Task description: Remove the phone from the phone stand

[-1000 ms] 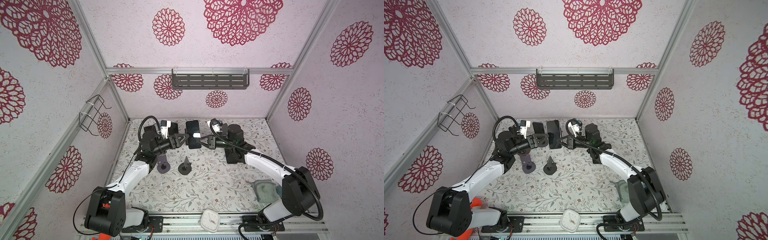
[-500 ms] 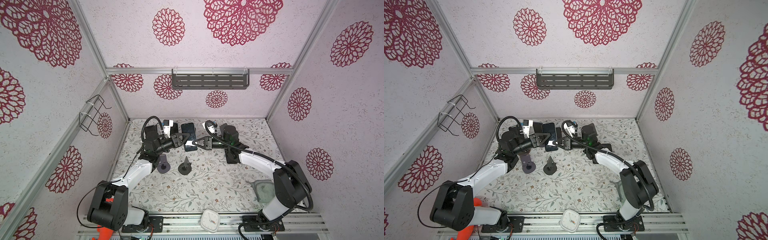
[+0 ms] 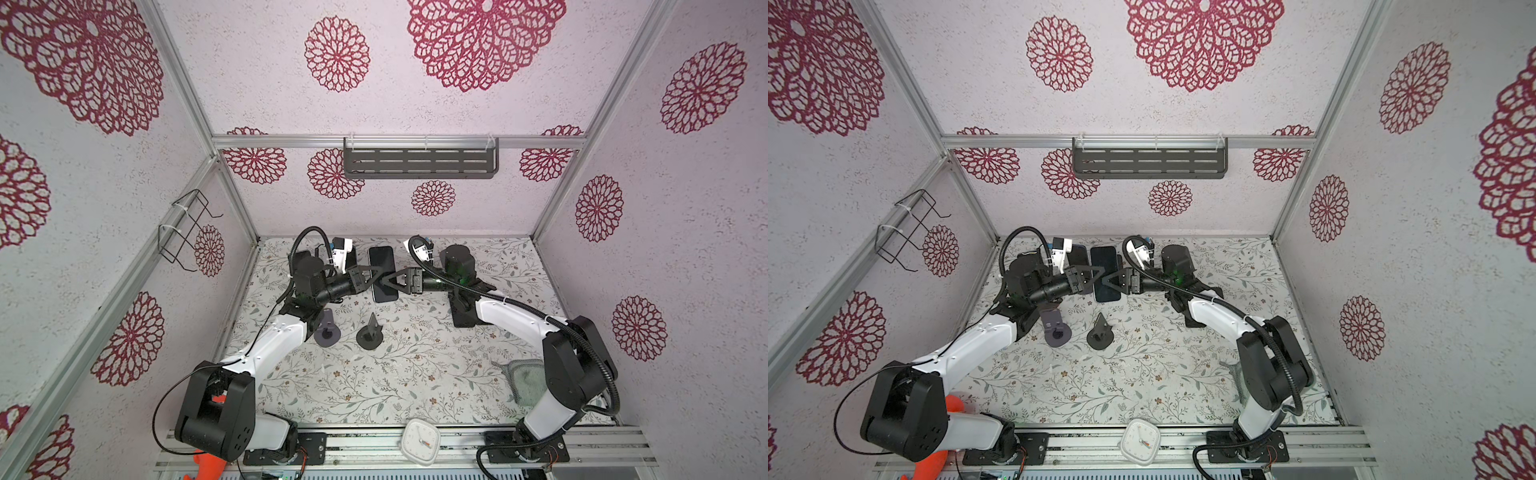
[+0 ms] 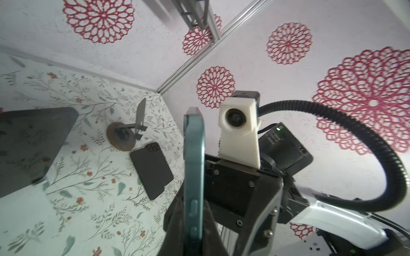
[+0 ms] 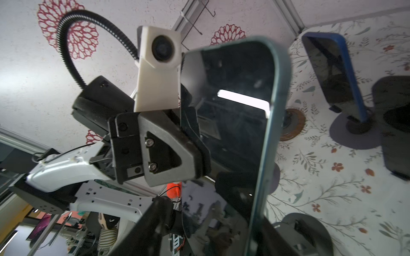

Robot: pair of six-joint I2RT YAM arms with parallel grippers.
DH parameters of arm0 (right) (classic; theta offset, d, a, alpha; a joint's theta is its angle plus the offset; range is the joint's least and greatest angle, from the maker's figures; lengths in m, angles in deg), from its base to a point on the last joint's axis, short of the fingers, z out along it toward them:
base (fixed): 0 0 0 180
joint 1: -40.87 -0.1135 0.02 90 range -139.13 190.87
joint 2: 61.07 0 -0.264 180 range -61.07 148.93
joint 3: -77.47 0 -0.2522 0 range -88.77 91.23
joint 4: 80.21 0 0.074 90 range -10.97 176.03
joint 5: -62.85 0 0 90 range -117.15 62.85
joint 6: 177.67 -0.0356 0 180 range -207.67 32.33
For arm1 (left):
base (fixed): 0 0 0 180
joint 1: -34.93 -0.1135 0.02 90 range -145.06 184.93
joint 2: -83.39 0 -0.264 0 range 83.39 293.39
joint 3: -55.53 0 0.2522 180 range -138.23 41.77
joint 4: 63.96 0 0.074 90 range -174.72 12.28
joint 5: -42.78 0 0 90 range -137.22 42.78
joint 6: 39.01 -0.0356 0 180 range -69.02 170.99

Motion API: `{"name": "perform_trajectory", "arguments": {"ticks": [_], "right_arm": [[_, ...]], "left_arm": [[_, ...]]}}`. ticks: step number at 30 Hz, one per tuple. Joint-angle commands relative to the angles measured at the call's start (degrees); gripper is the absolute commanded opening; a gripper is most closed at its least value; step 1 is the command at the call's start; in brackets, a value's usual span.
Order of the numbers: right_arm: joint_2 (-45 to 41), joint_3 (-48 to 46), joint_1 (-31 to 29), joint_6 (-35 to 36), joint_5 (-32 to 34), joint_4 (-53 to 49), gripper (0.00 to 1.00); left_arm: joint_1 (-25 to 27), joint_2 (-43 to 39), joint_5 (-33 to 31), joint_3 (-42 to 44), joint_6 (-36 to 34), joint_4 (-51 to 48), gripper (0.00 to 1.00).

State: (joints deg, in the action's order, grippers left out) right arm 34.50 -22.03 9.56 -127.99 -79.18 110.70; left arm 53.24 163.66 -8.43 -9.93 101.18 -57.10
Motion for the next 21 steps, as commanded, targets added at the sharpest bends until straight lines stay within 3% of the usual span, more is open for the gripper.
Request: {"name": "perform_trajectory", "arguments": {"ticks": [1, 4, 9, 21], "right_arm": [[-4.34, 2.39, 1.88, 9.08, 5.85, -11.55, 0.65], [-7.39, 2.36, 3.74, 16.52, 12.28, -22.54, 0.67], [-12.88, -1.08, 8.58, 21.51, 18.37, -31.69, 0.67], [-23.16, -7.32, 19.86, 28.07, 44.28, -49.82, 0.64]], "left_arm": [[0.38, -0.69, -5.07, -4.2, -4.64, -8.82, 0.0], [1.52, -0.04, -7.78, -6.35, -5.51, -12.05, 0.0], [5.56, 3.22, -13.48, -11.66, -7.5, -18.16, 0.0], [16.82, 20.27, -25.71, -27.74, -7.48, -24.54, 0.0]]}}
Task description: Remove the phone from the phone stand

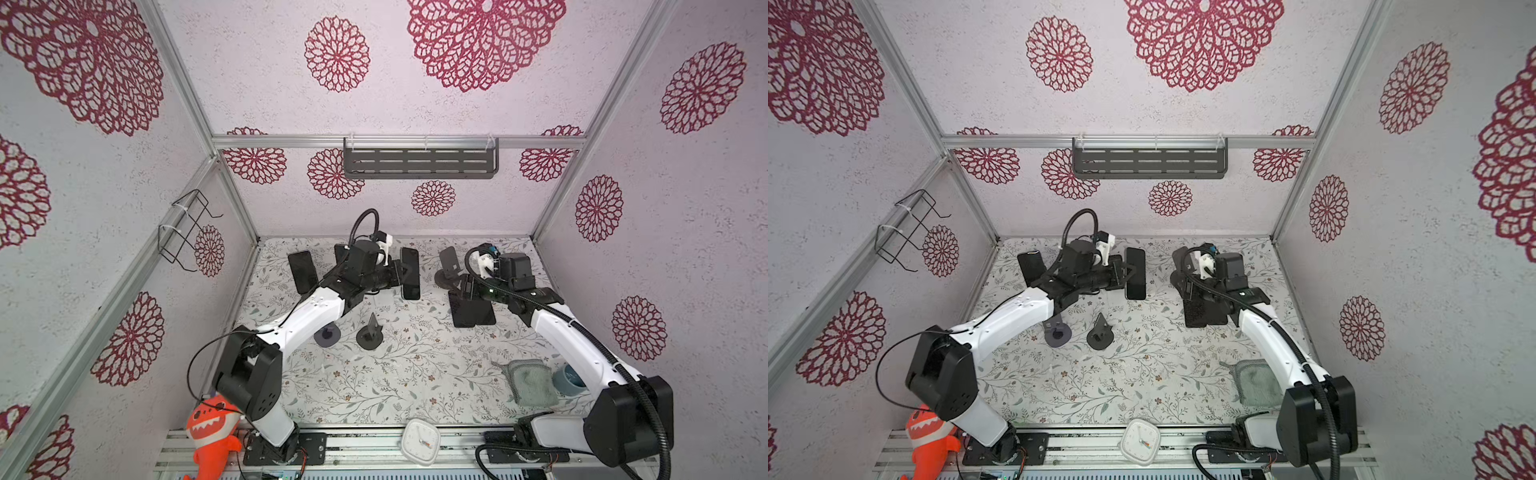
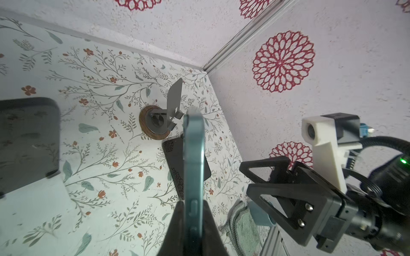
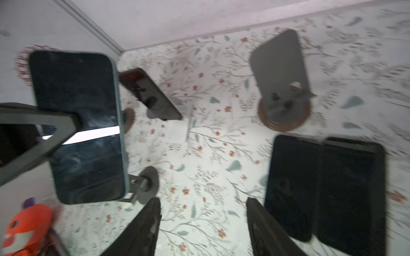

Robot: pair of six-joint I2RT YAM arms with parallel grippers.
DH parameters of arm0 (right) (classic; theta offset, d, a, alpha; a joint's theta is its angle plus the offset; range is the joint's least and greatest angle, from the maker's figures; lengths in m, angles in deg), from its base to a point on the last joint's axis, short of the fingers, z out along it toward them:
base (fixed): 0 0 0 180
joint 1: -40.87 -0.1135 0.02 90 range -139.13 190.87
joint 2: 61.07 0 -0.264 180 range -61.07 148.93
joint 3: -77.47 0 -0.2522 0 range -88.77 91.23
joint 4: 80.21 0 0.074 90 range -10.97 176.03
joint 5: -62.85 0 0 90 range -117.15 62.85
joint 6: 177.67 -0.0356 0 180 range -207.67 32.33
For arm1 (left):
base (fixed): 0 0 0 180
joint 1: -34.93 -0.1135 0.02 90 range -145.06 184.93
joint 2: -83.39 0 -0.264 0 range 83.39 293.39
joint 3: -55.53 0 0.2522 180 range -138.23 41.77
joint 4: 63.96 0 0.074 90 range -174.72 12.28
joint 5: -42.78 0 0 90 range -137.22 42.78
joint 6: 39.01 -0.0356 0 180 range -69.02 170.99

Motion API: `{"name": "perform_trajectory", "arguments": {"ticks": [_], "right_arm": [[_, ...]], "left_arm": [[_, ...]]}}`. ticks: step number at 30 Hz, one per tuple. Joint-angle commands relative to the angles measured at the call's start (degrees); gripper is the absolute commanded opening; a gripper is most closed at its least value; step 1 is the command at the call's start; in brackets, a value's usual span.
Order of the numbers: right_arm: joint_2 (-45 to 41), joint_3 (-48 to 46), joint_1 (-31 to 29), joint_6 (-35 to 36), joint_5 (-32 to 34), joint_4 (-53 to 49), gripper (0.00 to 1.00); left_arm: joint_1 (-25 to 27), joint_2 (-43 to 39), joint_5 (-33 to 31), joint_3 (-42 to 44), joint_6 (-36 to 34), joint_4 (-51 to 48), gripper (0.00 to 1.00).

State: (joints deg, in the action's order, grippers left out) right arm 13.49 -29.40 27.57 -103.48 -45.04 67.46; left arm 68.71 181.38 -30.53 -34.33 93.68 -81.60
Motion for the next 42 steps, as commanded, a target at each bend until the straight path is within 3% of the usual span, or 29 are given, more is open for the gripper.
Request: {"name": "perform_trajectory", "arguments": {"ticks": [1, 4, 13, 30, 42], "right_arm": [[-2.36, 0.13, 3.17, 4.11, 12.45, -8.43, 0.64], [-2.54, -0.26, 6.8, 5.16, 16.6, -11.57, 0.64], [-4.76, -3.56, 12.06, 5.71, 13.82, -11.07, 0.64], [-5.07, -4.53, 13.31, 5.53, 11.83, -9.43, 0.64], [-4.61, -5.67, 13.39, 5.53, 10.25, -7.98, 0.64]], "left_arm": [[2.02, 4.49, -4.42, -4.84, -0.12, -0.01, 0.0], [3.77, 10.5, -4.09, -9.68, -0.25, -0.25, 0.0], [6.36, 22.94, -2.99, -17.28, 1.93, -0.51, 0.0], [7.65, 29.38, -0.68, -14.2, 14.13, 5.62, 0.0], [8.45, 32.34, 0.05, -15.21, 16.81, 5.82, 0.0]]}}
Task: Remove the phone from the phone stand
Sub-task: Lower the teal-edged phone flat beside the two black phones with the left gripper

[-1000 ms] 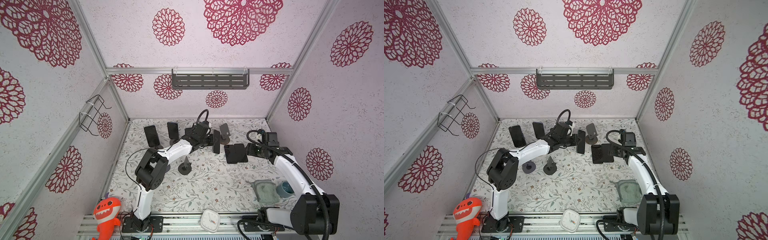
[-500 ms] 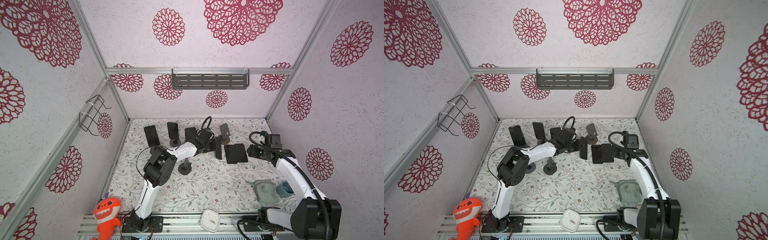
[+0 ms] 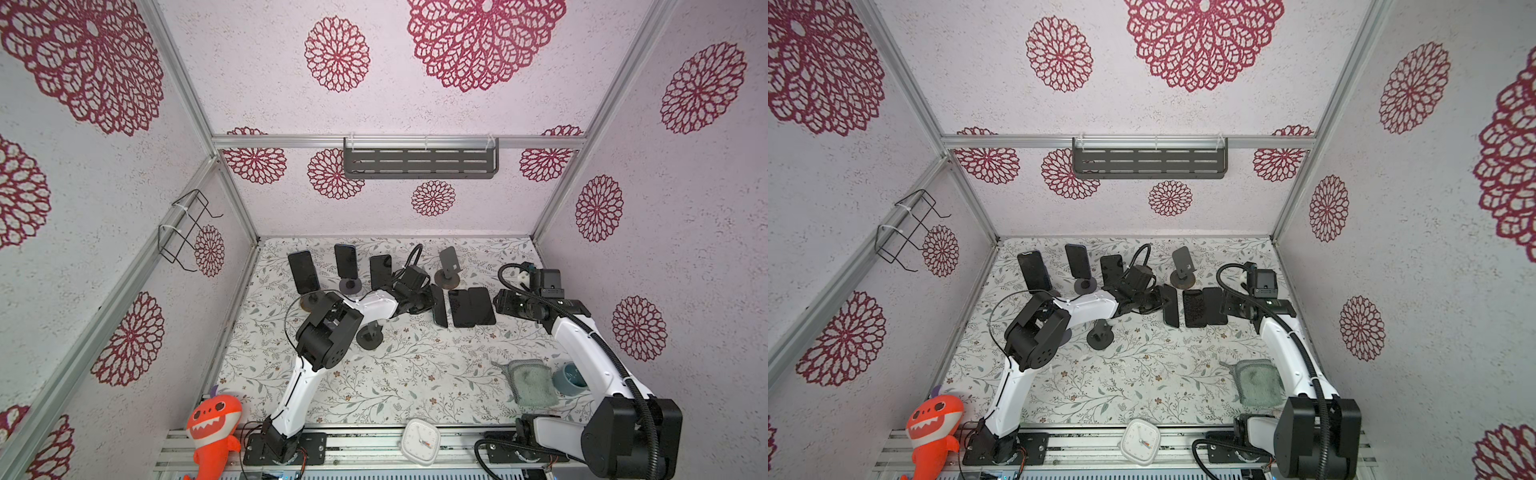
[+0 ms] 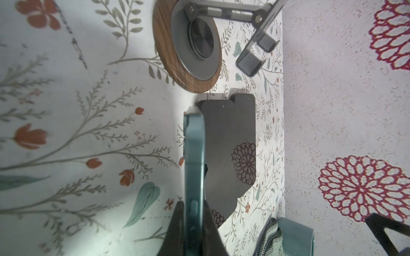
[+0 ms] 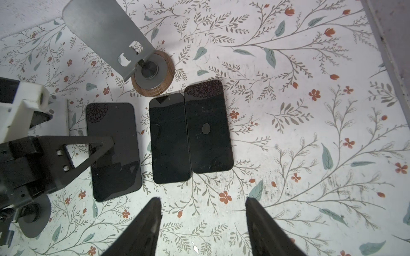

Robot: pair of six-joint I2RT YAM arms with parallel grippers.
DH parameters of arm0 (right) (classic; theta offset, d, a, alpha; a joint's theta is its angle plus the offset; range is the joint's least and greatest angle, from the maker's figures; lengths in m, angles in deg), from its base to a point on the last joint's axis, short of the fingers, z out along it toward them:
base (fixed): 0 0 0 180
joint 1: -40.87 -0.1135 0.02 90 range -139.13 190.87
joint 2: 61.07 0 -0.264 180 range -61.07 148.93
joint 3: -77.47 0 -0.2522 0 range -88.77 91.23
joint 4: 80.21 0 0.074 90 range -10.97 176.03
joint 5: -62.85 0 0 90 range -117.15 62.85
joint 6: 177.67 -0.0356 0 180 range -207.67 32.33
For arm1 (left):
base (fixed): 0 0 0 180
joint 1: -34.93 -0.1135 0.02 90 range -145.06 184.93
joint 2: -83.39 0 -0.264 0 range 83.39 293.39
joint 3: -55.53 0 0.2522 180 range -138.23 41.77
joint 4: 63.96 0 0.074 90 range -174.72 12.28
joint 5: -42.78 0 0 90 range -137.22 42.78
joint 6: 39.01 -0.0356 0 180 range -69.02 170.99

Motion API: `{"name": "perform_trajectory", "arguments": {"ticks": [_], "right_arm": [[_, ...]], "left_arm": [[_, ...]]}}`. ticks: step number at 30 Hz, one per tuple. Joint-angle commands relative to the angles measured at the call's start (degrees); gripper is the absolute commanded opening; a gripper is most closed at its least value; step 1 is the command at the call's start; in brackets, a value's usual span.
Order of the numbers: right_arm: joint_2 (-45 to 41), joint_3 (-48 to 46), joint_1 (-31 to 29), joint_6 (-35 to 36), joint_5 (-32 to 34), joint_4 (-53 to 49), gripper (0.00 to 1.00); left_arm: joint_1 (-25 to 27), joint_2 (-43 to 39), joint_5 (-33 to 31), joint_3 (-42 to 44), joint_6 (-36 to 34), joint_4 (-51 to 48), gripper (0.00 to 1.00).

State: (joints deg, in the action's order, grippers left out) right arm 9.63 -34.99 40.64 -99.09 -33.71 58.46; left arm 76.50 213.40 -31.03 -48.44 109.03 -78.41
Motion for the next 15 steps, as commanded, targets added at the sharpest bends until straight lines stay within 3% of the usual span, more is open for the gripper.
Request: {"name": "perform_trajectory", "arguments": {"ticks": [1, 15], "right_arm": [[-0.67, -0.08, 0.32, 1.25, -1.07, 0.98, 0.64], [0.37, -0.17, 0.36, 1.39, -1.4, 1.2, 0.64]], "left_arm": [[0.75, 0.43, 0.51, -1.03, 1.66, 2.69, 0.0], [0.79, 3.82, 0.79, -2.46, 3.11, 3.28, 0.02]]}}
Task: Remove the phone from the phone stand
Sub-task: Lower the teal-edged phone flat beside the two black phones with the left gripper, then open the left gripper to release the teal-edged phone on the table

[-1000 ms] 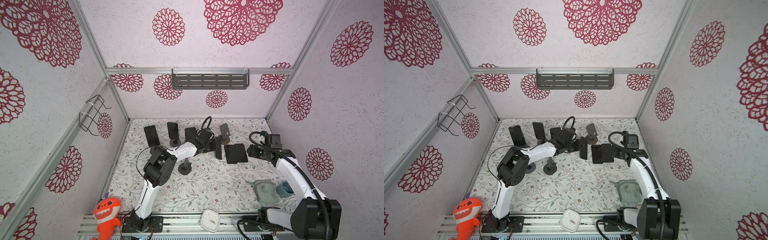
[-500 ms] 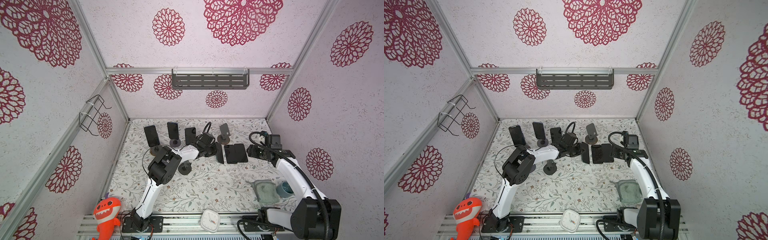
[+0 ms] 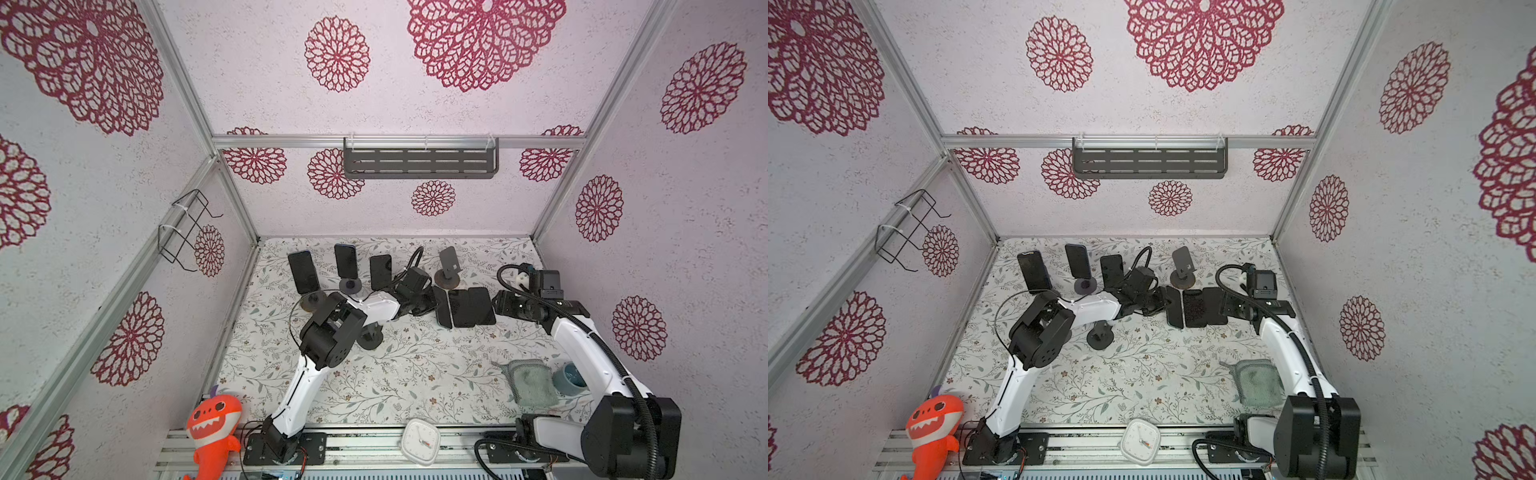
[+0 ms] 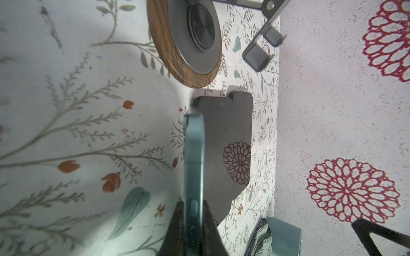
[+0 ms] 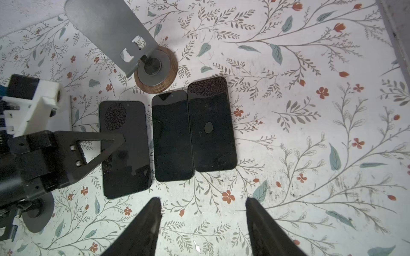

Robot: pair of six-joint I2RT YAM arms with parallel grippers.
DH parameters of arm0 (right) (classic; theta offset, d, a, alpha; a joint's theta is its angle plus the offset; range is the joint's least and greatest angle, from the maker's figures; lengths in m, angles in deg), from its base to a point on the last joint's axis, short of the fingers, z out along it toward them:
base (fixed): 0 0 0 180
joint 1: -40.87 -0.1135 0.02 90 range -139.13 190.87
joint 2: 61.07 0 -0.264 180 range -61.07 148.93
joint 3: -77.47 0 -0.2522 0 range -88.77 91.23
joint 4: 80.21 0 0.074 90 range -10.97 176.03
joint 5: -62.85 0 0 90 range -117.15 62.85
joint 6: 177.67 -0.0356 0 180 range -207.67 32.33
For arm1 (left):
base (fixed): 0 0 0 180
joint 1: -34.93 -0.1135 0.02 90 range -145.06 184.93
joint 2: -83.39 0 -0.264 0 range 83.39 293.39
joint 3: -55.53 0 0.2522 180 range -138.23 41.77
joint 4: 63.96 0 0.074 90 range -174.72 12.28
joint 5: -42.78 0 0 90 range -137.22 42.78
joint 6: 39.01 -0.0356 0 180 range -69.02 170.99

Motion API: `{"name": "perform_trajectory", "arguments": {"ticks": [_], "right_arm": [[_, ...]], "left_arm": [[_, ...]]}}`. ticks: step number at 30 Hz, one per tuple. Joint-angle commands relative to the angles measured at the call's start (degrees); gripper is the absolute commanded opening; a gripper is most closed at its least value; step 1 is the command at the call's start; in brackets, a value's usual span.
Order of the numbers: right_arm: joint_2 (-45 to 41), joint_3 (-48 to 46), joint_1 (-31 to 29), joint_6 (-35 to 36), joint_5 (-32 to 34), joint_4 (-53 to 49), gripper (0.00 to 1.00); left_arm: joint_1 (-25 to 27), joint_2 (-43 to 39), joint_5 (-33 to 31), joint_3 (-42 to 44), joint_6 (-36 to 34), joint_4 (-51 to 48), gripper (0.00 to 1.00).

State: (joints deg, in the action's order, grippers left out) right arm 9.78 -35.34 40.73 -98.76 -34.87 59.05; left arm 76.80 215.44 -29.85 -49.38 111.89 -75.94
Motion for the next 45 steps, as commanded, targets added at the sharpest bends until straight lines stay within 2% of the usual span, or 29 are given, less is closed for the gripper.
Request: {"name": "perform_trajectory", "arguments": {"ticks": [1, 7, 14, 19, 26, 28, 32, 36, 38, 41, 45], "right_arm": [[0.19, 0.24, 0.28, 1.07, -0.18, 0.67, 0.64], [0.63, 0.03, 0.31, 0.81, -0.77, 1.4, 0.64], [0.45, -0.61, 0.32, 1.0, -0.68, 1.49, 0.64], [0.16, -0.77, 0.32, 1.25, -0.36, 1.1, 0.65], [-0.2, -0.95, 0.32, 1.36, -0.24, 0.75, 0.65], [-0.31, -0.96, 0.32, 1.27, -0.18, 0.7, 0.65], [-0.5, -0.96, 0.32, 1.29, -0.3, 0.62, 0.65], [-0.52, -0.87, 0.32, 1.16, -0.36, 0.42, 0.65], [-0.51, -0.87, 0.32, 1.12, -0.49, 0.38, 0.65], [-0.57, -0.96, 0.32, 1.42, -0.46, 0.37, 0.65], [-0.4, -0.96, 0.32, 1.42, -0.53, 0.36, 0.65]], "left_arm": [[0.49, 1.92, -0.49, -1.65, 0.18, 0.69, 0.03], [0.5, 3.48, -0.65, -2.62, 0.14, -0.18, 0.02], [0.41, 3.98, -1.45, -2.63, -0.35, -1.34, 0.14], [0.41, 4.51, -0.85, -2.68, -0.33, -1.21, 0.29], [0.28, 4.58, -0.76, -2.47, -0.37, -1.65, 0.34], [0.32, 4.53, -0.98, -2.36, -0.51, -1.78, 0.39], [0.31, 4.21, -1.38, -1.98, -1.02, -2.26, 0.56], [0.3, 3.65, -2.75, -2.31, -3.42, -4.05, 0.62], [0.49, 3.19, -4.78, -3.26, -5.77, -7.31, 0.76], [0.67, 2.86, -5.67, -3.79, -7.18, -8.81, 0.88], [0.8, 3.21, -5.25, -4.12, -7.21, -8.81, 0.93]]}}
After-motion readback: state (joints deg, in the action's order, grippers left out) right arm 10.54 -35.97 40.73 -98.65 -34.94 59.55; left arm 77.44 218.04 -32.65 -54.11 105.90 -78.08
